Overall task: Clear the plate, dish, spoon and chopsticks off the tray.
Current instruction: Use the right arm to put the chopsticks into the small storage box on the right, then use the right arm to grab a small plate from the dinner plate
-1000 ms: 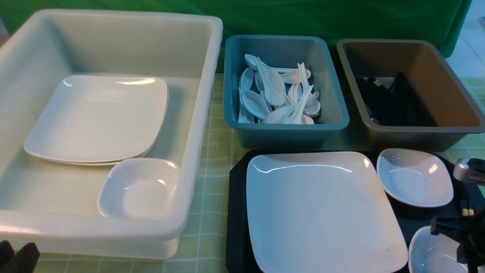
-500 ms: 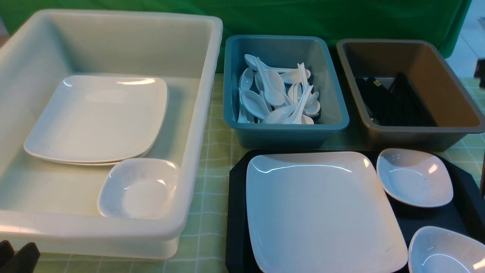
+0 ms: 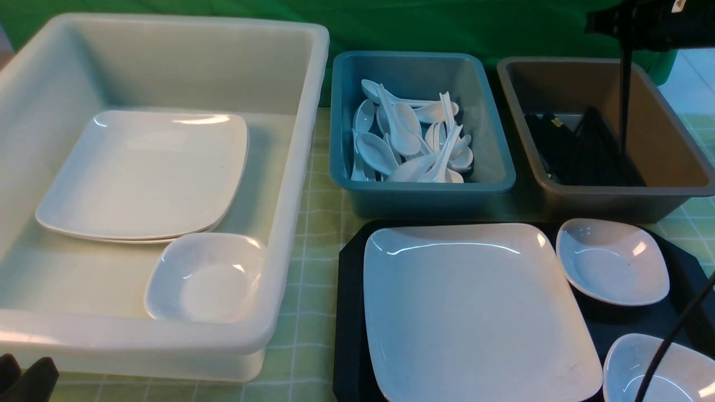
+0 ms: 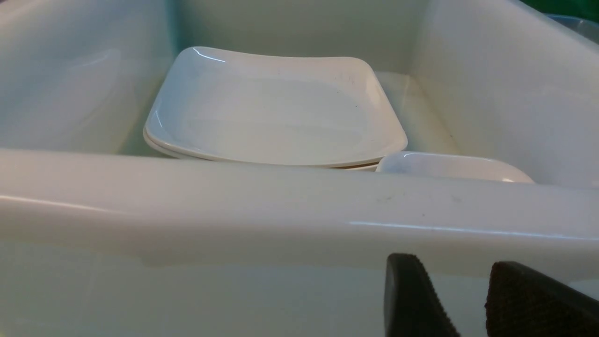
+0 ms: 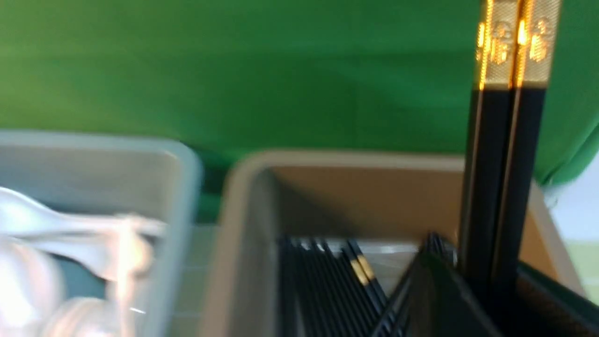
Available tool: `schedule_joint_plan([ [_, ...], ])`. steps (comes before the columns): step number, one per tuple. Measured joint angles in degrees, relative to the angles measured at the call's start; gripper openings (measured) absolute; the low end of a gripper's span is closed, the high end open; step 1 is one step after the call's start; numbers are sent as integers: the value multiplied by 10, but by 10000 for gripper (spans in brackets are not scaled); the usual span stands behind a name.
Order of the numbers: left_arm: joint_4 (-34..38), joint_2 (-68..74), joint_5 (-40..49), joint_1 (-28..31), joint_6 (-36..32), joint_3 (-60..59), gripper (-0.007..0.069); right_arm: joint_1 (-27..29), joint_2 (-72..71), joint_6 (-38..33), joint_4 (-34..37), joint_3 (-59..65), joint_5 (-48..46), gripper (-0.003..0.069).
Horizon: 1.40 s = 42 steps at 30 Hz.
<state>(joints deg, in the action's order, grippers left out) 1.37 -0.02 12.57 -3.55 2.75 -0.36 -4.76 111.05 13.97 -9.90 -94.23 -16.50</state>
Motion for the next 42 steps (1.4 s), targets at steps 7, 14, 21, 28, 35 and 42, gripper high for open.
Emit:
schedule_joint_plan([
  [7, 0, 0, 0, 0, 0, 0, 229, 6, 62, 0, -1, -5, -7, 198],
  [14, 0, 0, 0, 0, -1, 0, 229, 6, 37, -1, -1, -28, -97, 311],
  [21, 0, 0, 0, 0, 0, 0, 229, 4, -62, -8, -3, -25, -395, 44],
  [28, 0, 0, 0, 0, 0, 0, 229, 6, -185, -31, 0, 209, -418, -8],
  [35, 0, 0, 0, 0, 0, 0, 229, 39, -221, -48, 95, 378, -280, -9],
  [42, 0, 0, 0, 0, 0, 0, 229, 72, -205, -74, 175, 385, -188, 11],
])
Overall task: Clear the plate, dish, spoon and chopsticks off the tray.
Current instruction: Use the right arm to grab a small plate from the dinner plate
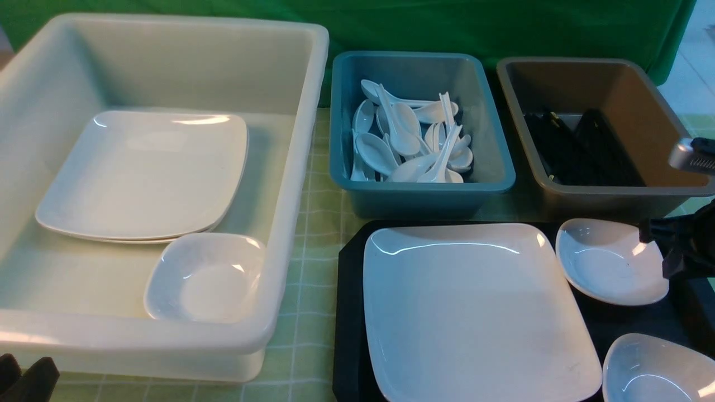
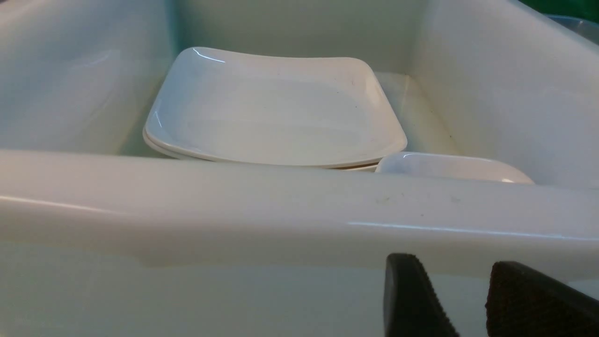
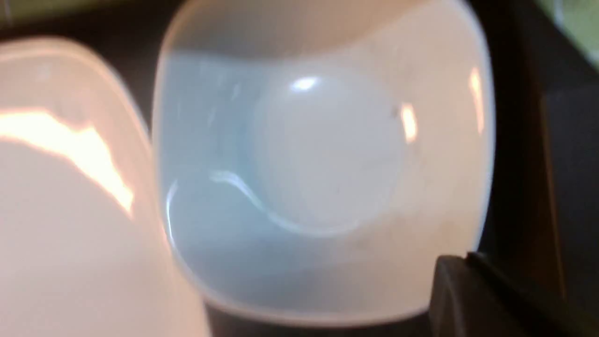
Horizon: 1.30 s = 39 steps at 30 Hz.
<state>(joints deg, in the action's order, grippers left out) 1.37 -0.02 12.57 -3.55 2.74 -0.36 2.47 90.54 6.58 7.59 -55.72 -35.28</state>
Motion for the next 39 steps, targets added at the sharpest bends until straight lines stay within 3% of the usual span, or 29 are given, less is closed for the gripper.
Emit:
schedule_joint_plan([
  [4, 0, 0, 0, 0, 0, 0, 229, 6, 12, 0, 4, 0, 15, 97],
  [8, 0, 0, 0, 0, 0, 0, 229, 6, 41, 0, 5, 0, 21, 247],
  [11, 0, 0, 0, 0, 0, 0, 229, 6, 63, 0, 4, 0, 27, 275],
  [23, 0, 0, 0, 0, 0, 0, 229, 6, 103, 0, 5, 0, 58, 279],
  [28, 0, 0, 0, 0, 0, 0, 229, 9, 103, 0, 9, -1, 61, 195],
  [34, 0, 0, 0, 0, 0, 0, 229, 11, 89, -18, 5, -6, 28, 189],
  [39, 0, 0, 0, 0, 0, 0, 229, 11, 36, -25, 1, -6, -10, 115],
])
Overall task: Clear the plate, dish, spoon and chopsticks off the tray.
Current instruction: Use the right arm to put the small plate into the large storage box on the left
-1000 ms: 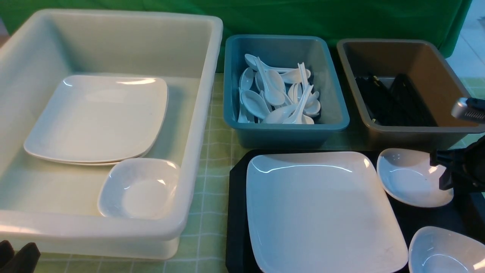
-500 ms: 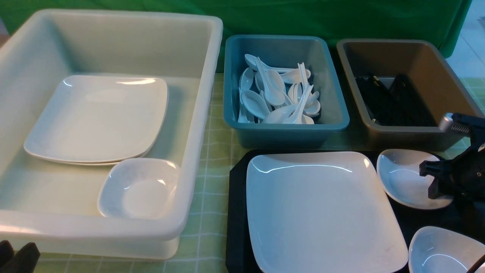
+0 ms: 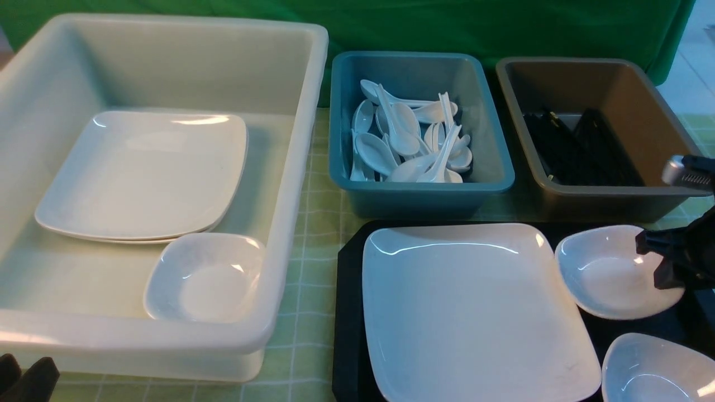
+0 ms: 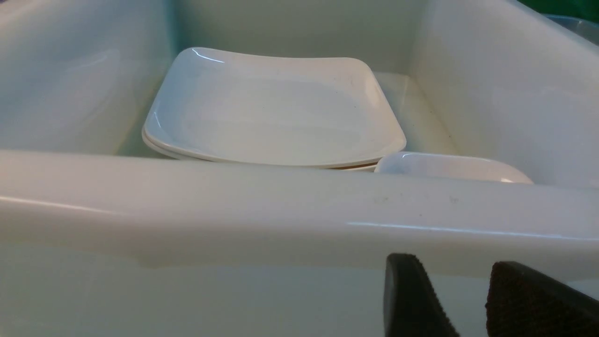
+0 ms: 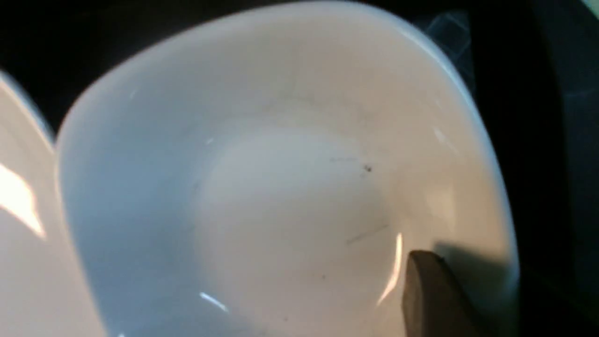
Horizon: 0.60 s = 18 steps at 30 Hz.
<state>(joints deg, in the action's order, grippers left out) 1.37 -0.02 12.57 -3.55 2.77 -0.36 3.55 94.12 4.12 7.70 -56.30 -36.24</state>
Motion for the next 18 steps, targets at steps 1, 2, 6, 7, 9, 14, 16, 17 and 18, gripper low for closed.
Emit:
schedule_joint_plan([
  [1, 0, 0, 0, 0, 0, 0, 229, 0, -26, -3, 1, 0, -9, 77],
  [2, 0, 0, 0, 0, 0, 0, 229, 0, -34, -4, 1, 0, -11, 68],
  [6, 0, 0, 0, 0, 0, 0, 229, -1, -116, -7, 1, 1, -36, 29],
  [7, 0, 0, 0, 0, 0, 0, 229, -1, -140, -7, 0, 1, -37, 29],
  [9, 0, 0, 0, 0, 0, 0, 229, -1, -179, -7, 0, 1, -39, 29],
  [14, 0, 0, 1, 0, 0, 0, 229, -3, -251, -11, 27, -13, -73, 29],
  [16, 0, 0, 1, 0, 0, 0, 229, -8, -266, -30, 58, -31, -82, 29],
  [17, 0, 0, 1, 0, 0, 0, 229, -12, -270, -41, 74, -43, -83, 29],
  [18, 0, 0, 1, 0, 0, 0, 229, -20, -273, -61, 106, -62, -84, 29],
])
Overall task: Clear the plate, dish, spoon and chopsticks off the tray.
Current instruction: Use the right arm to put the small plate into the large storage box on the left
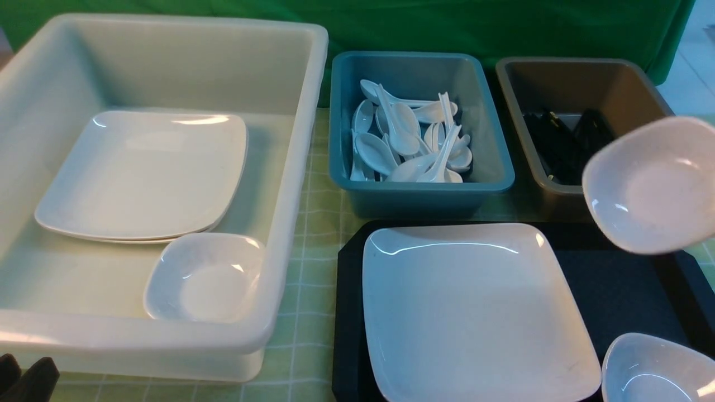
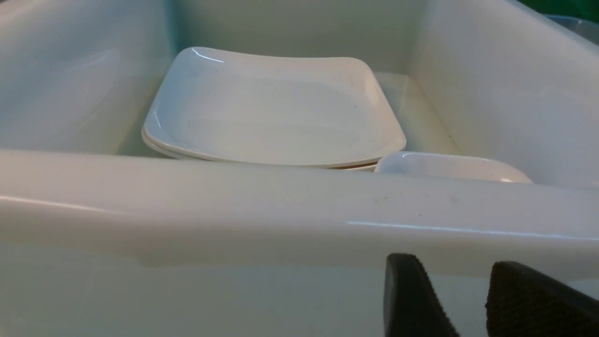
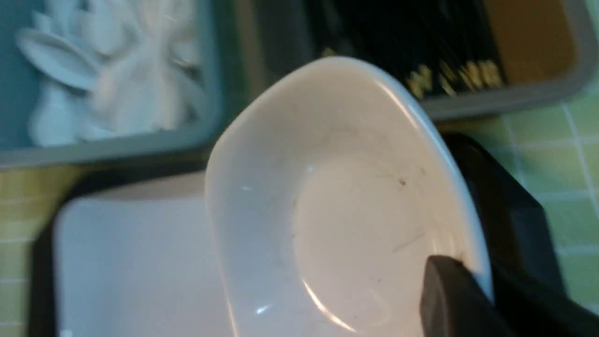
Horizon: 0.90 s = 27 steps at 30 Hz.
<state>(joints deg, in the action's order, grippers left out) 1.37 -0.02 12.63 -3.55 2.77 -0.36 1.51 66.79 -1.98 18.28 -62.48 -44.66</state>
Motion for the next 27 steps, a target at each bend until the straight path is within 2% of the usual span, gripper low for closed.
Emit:
schedule_joint_plan([
  [2, 0, 0, 0, 0, 0, 0, 229, -35, 3, -67, 85, -46, -1, 29],
  [3, 0, 0, 0, 0, 0, 0, 229, -38, 4, -72, 92, -55, -1, 29],
  [4, 0, 0, 0, 0, 0, 0, 229, -74, 19, -115, 139, -93, -7, 28],
  [6, 0, 0, 0, 0, 0, 0, 229, -105, 37, -139, 161, -118, -13, 29],
  [8, 0, 0, 0, 0, 0, 0, 229, -172, 90, -174, 181, -184, -28, 29],
  [11, 0, 0, 0, 0, 0, 0, 229, -261, 195, -231, 185, -305, -68, 29],
  [12, 0, 0, 0, 0, 0, 0, 229, -266, 202, -236, 186, -313, -73, 29],
  [14, 0, 0, 0, 0, 0, 0, 229, -315, 289, -268, 188, -398, -104, 29],
  [17, 0, 0, 0, 0, 0, 0, 229, -356, 391, -294, 190, -516, -158, 29],
  [22, 0, 0, 0, 0, 0, 0, 229, -393, 534, -303, 178, -669, -233, 29],
  [27, 0, 0, 0, 0, -1, 0, 229, -409, 641, -303, 157, -765, -247, 29],
])
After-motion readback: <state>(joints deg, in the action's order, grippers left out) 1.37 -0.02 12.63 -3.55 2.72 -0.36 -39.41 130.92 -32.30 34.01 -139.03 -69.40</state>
